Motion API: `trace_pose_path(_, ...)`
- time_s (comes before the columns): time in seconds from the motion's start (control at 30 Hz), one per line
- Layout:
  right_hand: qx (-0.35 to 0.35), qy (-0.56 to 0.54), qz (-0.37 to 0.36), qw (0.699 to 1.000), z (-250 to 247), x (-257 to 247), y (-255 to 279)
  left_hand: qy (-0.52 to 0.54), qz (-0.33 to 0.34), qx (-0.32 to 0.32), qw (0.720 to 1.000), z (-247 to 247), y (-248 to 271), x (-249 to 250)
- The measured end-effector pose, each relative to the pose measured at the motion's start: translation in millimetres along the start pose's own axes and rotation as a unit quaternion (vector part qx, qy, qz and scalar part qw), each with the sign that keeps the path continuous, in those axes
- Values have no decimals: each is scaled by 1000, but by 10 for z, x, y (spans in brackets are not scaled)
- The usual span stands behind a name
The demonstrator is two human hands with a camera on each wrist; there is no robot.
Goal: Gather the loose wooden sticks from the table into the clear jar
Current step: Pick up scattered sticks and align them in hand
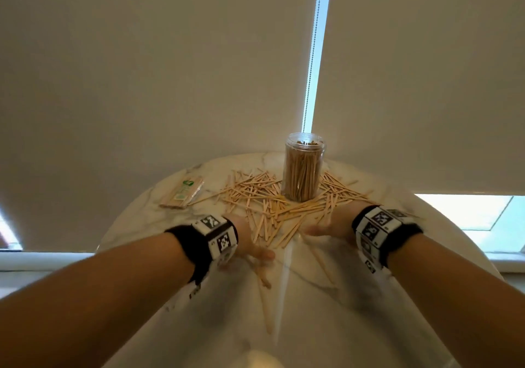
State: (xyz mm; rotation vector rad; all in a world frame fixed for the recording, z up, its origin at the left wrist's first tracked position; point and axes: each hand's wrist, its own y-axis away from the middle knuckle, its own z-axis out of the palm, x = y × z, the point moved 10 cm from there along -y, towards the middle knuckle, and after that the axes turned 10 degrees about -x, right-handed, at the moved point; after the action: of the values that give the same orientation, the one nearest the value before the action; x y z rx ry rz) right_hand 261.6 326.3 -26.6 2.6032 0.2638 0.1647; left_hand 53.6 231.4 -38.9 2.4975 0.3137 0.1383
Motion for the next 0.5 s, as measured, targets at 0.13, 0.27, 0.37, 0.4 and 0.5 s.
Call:
trace_pose_path(0.13, -13, 33, -56, 998, 115, -451, 234, -32, 17, 26, 999, 82, 93, 174)
trace_pose_path(0.27, 8, 64, -60, 996, 119, -596, 341, -33, 31, 63, 997, -6, 134, 202)
trace_pose_path(0.37, 14, 67, -51, 996, 159, -568, 396, -73, 20, 80, 994, -30, 164, 200)
trace_pose_path(0.4, 8, 72, -51, 996, 202, -561, 398, -81, 17, 82, 993, -24, 172, 201)
trace_pose_path(0.5, -8, 84, -42, 995, 345, -531, 382, -102, 3, 75, 992, 46, 185, 171)
